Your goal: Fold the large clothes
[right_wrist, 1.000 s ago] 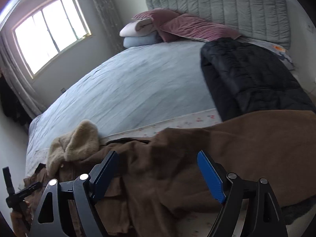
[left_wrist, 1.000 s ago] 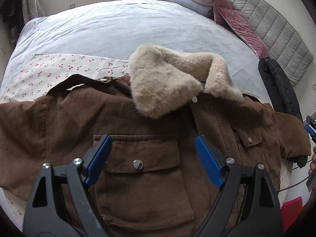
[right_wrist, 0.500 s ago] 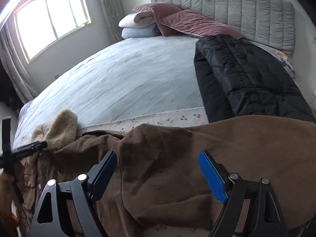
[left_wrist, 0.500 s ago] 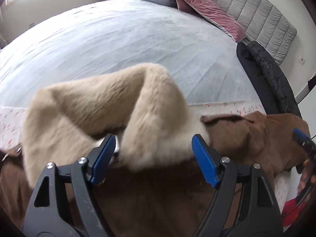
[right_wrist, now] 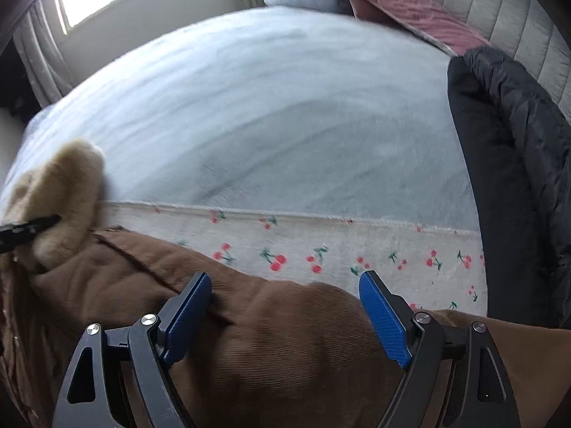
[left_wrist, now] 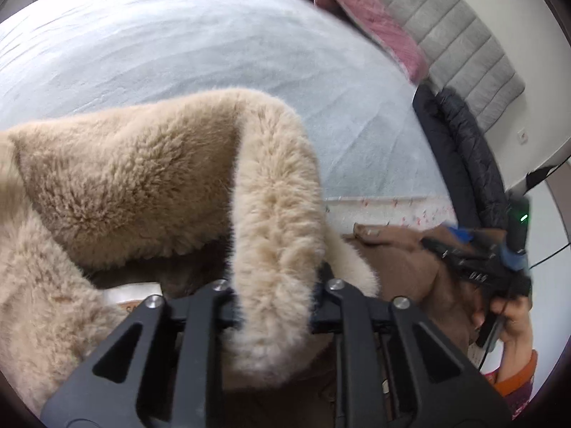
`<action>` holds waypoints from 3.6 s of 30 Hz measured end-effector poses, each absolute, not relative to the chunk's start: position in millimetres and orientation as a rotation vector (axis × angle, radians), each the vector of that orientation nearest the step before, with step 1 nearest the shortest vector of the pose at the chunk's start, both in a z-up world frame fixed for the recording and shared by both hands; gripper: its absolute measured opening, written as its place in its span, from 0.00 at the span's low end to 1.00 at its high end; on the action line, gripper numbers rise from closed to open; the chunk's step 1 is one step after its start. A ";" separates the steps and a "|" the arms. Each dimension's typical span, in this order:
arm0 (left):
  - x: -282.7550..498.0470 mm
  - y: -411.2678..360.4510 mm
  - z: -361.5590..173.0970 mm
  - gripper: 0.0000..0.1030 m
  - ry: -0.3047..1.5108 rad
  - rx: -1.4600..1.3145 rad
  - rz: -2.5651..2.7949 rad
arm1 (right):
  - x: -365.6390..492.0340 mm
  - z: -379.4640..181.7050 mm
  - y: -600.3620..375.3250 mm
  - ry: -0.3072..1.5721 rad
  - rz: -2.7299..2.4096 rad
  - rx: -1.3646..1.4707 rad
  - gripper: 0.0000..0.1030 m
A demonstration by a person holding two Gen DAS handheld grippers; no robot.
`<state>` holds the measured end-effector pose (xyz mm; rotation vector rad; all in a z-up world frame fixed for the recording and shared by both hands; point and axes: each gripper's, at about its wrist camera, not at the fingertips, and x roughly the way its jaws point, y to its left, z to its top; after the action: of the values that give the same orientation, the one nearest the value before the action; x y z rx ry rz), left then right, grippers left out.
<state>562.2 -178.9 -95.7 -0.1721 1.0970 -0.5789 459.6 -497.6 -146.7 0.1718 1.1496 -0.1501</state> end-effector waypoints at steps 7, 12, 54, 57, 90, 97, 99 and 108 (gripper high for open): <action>545.4 -153.5 -91.5 0.18 0.810 -0.337 -0.648 | 411.2 -121.0 -473.5 0.946 -0.140 0.088 0.15; 561.9 -172.5 -113.6 0.26 0.932 -0.253 -0.577 | 420.7 -128.0 -468.5 0.879 -0.302 0.033 0.14; 440.5 -351.2 -90.9 0.10 1.006 -0.187 -0.890 | 137.3 42.2 -663.9 0.649 -0.577 0.359 0.06; 440.8 -388.0 -127.0 0.10 1.113 -0.224 -0.944 | 126.6 45.9 -679.9 0.648 -0.625 0.366 0.06; 380.3 -111.2 -7.8 0.83 0.938 -0.099 -0.679 | 291.3 171.9 -406.3 0.640 -0.027 0.353 0.06; 401.9 -60.5 -29.2 0.83 0.952 -0.256 -0.630 | 339.7 123.2 -327.8 0.803 0.177 0.349 0.10; 407.4 -53.3 -36.4 0.83 0.952 -0.289 -0.624 | 344.3 109.6 -309.7 0.871 0.295 0.396 0.26; 427.0 -63.9 -69.2 0.83 1.019 -0.322 -0.656 | 324.2 60.7 -367.4 0.904 0.180 0.371 0.68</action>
<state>427.0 -63.9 -69.2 -0.3218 1.0185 -0.6558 324.2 -367.4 60.7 0.3712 0.9042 0.1801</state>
